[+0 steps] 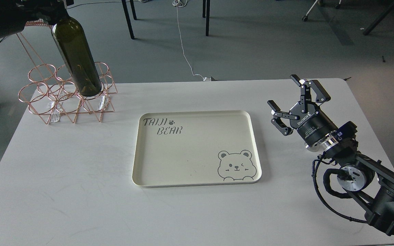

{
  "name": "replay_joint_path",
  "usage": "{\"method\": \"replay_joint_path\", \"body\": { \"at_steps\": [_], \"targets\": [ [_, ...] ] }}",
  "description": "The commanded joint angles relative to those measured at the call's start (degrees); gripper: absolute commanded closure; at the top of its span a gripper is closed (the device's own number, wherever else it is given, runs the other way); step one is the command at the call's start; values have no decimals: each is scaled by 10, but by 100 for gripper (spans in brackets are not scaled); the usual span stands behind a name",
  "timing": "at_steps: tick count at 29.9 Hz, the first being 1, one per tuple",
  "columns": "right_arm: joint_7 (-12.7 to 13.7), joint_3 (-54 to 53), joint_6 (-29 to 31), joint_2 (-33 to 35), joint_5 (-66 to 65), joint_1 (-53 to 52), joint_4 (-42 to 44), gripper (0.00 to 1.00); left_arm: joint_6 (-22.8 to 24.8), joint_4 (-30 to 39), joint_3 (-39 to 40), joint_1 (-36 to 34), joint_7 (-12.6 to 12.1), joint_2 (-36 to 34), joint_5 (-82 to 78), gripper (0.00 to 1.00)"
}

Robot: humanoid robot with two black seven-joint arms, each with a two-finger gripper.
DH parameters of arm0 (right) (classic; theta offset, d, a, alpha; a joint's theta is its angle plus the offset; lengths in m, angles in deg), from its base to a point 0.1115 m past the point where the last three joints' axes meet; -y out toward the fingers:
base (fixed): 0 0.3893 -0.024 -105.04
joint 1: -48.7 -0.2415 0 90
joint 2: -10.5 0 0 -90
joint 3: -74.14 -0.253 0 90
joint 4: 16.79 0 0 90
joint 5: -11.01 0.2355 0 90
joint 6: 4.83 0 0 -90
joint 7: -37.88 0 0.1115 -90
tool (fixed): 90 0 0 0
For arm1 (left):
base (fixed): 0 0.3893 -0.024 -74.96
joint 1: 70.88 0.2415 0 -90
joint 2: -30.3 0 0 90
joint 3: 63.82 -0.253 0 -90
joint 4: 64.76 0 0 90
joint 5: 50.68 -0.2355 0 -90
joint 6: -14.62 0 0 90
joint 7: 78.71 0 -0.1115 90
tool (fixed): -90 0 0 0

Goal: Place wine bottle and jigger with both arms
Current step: 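Lift the bottle with the left gripper and carry it over the copper rack, then lower the bottle into the copper rack and open the left gripper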

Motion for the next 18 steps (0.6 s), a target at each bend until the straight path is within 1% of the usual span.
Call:
{"method": "replay_joint_path", "body": {
  "at_steps": [1,18],
  "targets": [
    [0,0,0,1,0,0,0,1,-1,-2,0,0,0,3,0,82],
    [0,-4,0,1,0,0,0,1,-3,-6,-11,5,0,9,1,80]
  ]
}}
